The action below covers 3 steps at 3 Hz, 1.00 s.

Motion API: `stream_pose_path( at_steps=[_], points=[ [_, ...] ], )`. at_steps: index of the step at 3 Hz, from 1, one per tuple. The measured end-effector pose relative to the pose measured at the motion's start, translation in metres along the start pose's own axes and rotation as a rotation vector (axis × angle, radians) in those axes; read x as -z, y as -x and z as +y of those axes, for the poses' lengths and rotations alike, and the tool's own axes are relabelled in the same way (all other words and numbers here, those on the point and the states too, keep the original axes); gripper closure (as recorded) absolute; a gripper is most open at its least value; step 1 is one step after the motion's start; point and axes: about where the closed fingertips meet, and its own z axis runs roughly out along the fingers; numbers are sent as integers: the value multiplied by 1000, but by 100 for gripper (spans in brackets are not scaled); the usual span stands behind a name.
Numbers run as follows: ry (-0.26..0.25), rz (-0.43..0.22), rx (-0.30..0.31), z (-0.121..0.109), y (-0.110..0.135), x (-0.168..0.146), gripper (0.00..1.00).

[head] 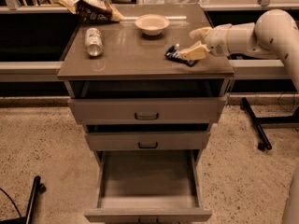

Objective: Pick rxbar blueberry from bottom drawer and place on counter

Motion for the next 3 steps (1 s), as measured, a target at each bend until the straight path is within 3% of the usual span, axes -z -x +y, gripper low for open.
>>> stream_pose_path(
  at_steps=[2,3],
  points=[
    [3,34,17,0,5,1,0],
    [-2,118,158,-3,26,29,0]
  ],
)
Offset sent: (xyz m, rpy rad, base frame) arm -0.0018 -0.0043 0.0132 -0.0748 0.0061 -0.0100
